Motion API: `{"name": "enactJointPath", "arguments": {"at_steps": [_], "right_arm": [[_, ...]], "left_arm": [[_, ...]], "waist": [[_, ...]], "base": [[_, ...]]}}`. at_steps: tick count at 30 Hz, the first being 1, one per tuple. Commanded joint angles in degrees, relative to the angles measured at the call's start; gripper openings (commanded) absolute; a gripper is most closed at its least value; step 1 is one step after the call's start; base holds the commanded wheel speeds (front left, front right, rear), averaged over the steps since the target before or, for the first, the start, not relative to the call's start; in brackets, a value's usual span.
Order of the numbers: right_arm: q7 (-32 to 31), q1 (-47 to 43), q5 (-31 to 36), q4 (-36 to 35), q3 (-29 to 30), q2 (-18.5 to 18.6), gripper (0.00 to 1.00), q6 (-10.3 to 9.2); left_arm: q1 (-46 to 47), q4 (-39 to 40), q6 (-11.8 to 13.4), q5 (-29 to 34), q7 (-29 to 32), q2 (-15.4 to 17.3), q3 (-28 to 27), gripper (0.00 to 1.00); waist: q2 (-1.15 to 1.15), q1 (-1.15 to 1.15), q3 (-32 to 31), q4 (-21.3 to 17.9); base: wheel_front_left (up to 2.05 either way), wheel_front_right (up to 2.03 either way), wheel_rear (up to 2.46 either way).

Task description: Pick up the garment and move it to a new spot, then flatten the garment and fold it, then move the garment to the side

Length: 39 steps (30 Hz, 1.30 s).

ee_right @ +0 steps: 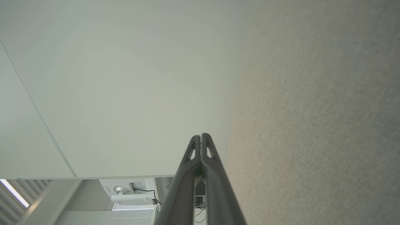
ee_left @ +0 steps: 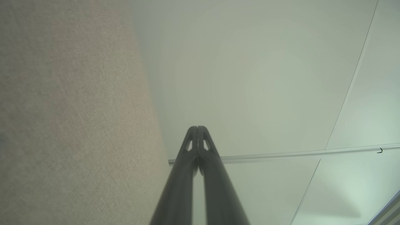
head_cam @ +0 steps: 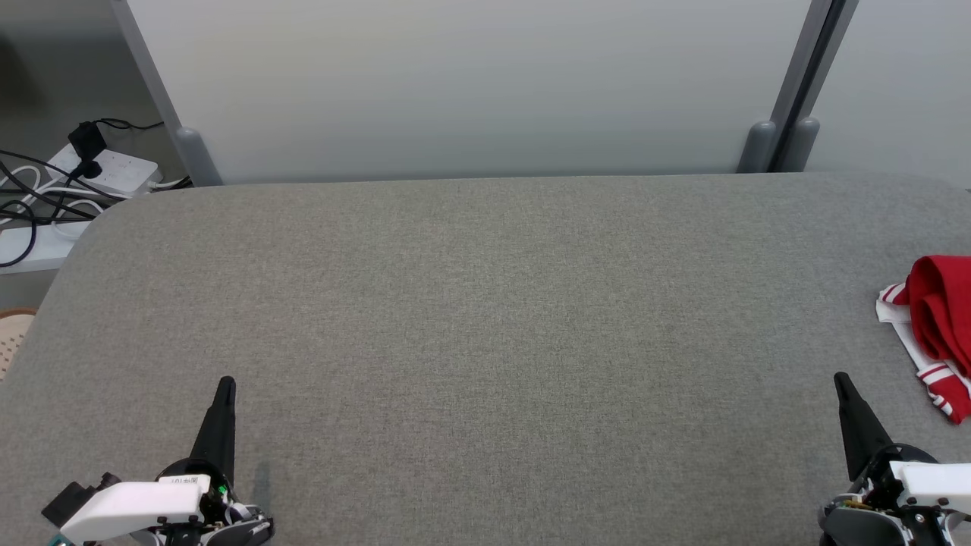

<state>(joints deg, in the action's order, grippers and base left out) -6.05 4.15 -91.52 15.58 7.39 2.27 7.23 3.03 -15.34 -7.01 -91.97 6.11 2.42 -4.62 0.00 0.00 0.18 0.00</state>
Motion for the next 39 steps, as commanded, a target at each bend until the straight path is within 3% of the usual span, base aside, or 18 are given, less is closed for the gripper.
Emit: {"name": "enactJointPath", "arguments": {"at_steps": [1,39], "right_arm": [[-0.48,2.04,-0.60,-1.56,-0.82,0.62,0.00,0.25],[-0.49,2.04,-0.59,-1.56,-0.81,0.61,0.00,0.25]], "left_arm": [[3.16,1.29,-0.47,-0.19,0.37,0.45,-1.90,0.00],[3.16,1.29,-0.47,-0.20,0.37,0.45,-1.90,0.00]], "waist": [[0.00,0.00,0.00,0.00],[0.00,0.00,0.00,0.00]], "base": [[0.00,0.00,0.00],[0.00,0.00,0.00]]}}
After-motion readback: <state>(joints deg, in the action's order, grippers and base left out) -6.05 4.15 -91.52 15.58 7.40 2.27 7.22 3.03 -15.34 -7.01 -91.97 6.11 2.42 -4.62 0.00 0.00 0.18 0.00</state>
